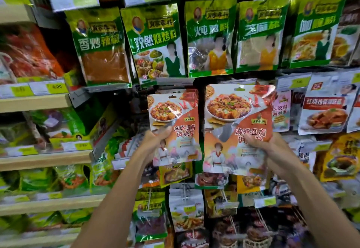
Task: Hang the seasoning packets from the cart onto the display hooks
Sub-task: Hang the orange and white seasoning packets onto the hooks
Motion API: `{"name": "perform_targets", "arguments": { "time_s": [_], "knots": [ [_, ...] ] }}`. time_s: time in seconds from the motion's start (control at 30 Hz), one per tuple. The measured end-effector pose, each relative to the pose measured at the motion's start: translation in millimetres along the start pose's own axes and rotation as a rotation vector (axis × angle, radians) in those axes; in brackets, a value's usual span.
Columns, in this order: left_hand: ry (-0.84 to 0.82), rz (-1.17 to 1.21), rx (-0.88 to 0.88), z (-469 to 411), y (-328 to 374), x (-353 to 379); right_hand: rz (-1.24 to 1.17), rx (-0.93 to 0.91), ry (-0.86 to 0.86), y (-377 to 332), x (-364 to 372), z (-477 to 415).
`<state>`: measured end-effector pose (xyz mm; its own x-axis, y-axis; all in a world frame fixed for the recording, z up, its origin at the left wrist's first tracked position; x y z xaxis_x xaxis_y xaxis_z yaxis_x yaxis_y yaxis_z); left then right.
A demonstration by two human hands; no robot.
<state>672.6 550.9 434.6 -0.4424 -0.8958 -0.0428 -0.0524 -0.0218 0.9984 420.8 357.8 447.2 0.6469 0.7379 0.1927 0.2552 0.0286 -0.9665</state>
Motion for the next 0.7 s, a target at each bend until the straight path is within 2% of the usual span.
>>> {"name": "perform_targets", "arguments": {
  "time_s": [0.57, 0.7],
  "knots": [
    [-0.06, 0.093, 0.053, -30, 0, 14, -0.076, 0.042, -0.011, 10, 10, -22],
    [-0.043, 0.053, 0.022, -36, -5, 18, -0.093, 0.052, 0.001, 13, 8, -23]
  ]
}}
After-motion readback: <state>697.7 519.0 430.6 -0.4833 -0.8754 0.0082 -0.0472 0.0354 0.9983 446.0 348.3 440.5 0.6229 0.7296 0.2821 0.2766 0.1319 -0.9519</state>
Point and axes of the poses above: each hand's wrist, its own z-axis away from the middle knuckle, its own x-axis out of the palm, y = z × x, the point moved 2 cm from there along -z, towards the middle knuckle, and after that the axes turned 6 degrees about y, right-handed, at the moved point
